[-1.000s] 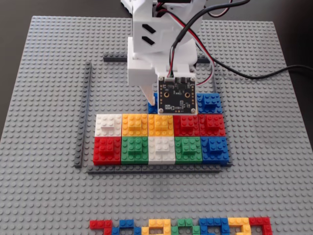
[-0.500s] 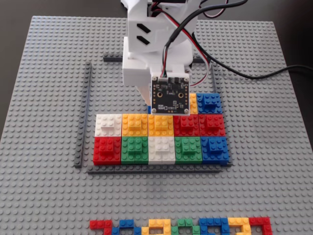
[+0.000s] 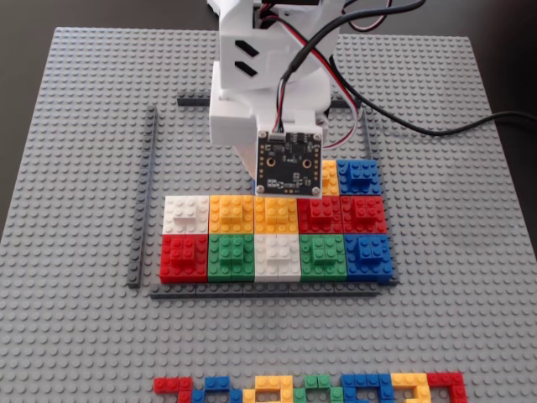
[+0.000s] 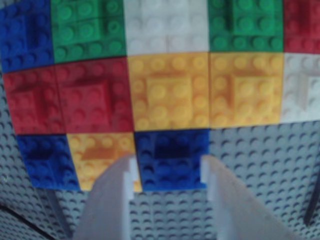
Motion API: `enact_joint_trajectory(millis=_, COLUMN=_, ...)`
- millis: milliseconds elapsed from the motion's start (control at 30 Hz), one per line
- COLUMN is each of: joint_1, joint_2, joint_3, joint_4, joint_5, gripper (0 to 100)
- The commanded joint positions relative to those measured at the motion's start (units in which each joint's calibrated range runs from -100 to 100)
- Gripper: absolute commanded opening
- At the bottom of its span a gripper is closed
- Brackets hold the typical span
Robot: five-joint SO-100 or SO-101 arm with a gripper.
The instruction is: Grab the cube and place it into the grid
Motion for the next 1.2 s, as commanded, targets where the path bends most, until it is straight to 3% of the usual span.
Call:
enact_joint_trajectory(millis=0, joint_1=-0.36, joint_2=-3.54, joint_3=-5.95, joint_4=0.85, joint_5=-0.68, gripper=16)
enact_joint_trajectory(millis=300, joint_1=-1.54, joint_2=-7.84, joint_3=-9.30, joint_4=3.15, joint_5=-1.86, gripper=16)
enact_joint_trajectory(millis=500, joint_1=-2.86, joint_2=-16.61, joint_3=-9.03, joint_4=5.64, joint_5=-2.88, gripper=1)
enact_joint_trajectory(millis=667, joint_1=-3.30, joint_2=-25.98, joint_3=-5.67, joint_4=6.42, joint_5=-3.03, gripper=0)
enact_joint_trajectory(millis=1167, joint_1=-1.61, joint_2=-59.52, joint_3=22.78, joint_4=-1.83, joint_5=-1.66, gripper=0)
